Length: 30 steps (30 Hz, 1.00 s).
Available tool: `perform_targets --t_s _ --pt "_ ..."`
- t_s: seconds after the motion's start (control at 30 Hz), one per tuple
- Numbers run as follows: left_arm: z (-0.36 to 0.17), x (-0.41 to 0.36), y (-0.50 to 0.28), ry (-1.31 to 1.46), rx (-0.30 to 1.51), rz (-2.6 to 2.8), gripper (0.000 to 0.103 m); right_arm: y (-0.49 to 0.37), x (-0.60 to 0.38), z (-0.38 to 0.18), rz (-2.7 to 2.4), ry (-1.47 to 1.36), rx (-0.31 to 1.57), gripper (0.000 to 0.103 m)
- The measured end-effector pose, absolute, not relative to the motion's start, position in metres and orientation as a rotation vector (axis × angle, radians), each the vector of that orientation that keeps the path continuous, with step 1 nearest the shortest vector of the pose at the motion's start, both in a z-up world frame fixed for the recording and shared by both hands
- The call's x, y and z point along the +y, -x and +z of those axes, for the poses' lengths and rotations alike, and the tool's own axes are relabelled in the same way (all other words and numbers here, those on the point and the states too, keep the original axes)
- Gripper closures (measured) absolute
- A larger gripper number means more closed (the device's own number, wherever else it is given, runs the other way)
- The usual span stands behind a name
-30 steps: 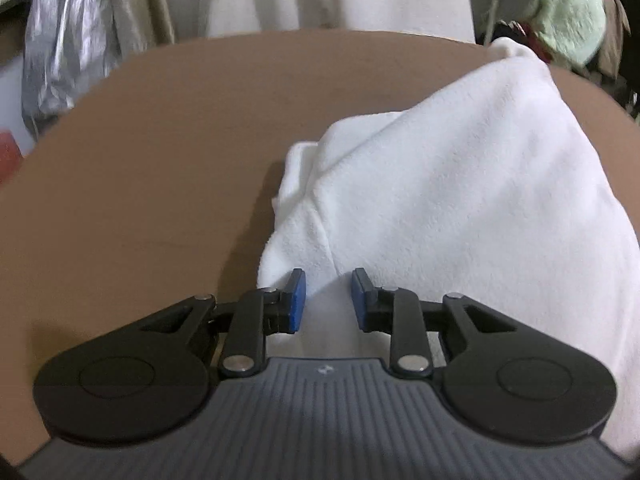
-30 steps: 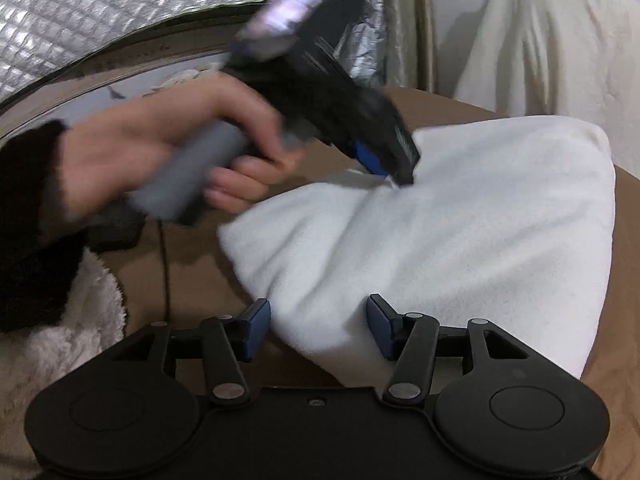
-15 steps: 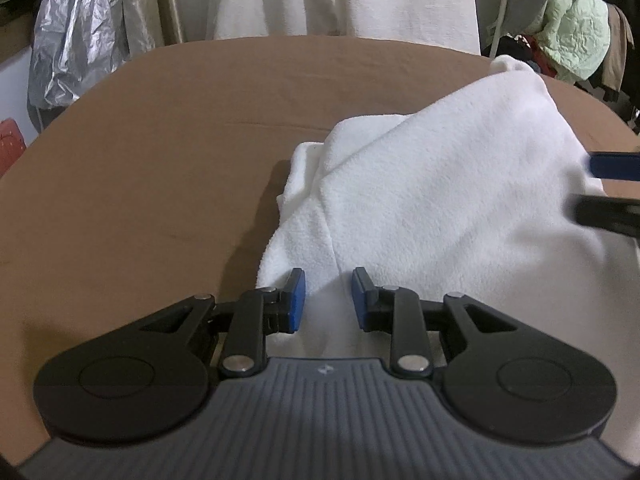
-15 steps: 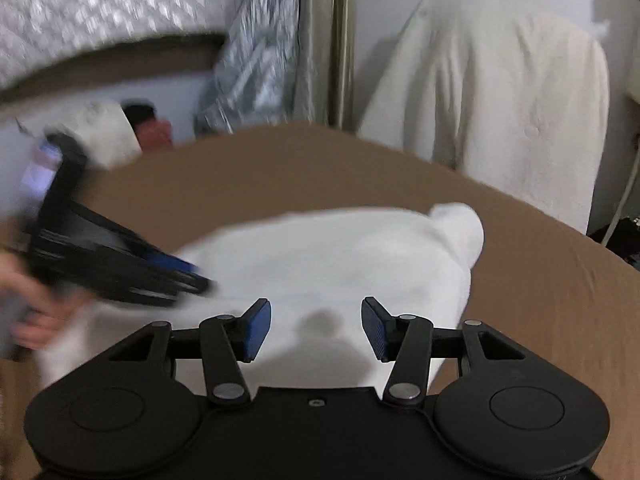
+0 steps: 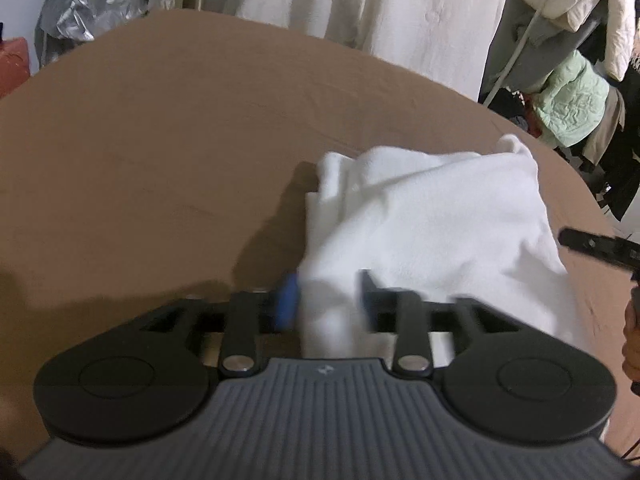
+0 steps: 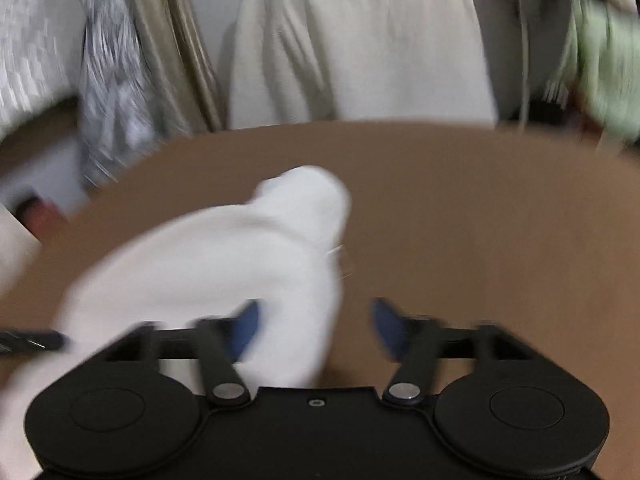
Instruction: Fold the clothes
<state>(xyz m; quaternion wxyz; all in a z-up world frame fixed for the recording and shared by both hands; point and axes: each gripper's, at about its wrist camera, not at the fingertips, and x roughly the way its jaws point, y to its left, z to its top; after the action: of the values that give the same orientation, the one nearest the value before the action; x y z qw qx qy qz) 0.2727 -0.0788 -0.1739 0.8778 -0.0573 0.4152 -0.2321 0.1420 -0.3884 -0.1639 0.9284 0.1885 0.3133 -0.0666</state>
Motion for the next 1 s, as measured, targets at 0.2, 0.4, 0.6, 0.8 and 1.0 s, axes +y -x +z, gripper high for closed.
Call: perform_targets --t_s 0.2,0.4,0.6,0.8,1.0 --pt "-0.185 -0.053 -0.28 0.295 0.964 -0.574 0.04 -0.112 -0.365 -0.195 0.027 -0.543 0.737 0.02" --pt "-0.194 -0.058 -0.284 0.318 1.0 -0.592 0.031 -0.099 -0.383 -0.221 0.076 -0.763 0.748 0.017" --pt "-0.214 -0.06 -0.295 0.4 1.082 -0.592 0.024 -0.093 -0.374 -0.232 0.139 -0.847 0.793 0.016" --pt "-0.231 -0.058 -0.302 0.505 1.144 -0.618 0.021 -0.083 -0.367 -0.237 0.131 -0.857 0.826 0.011" --pt "-0.254 -0.067 -0.316 0.623 1.204 -0.618 0.004 -0.093 -0.371 -0.251 0.145 -0.908 0.816 0.003"
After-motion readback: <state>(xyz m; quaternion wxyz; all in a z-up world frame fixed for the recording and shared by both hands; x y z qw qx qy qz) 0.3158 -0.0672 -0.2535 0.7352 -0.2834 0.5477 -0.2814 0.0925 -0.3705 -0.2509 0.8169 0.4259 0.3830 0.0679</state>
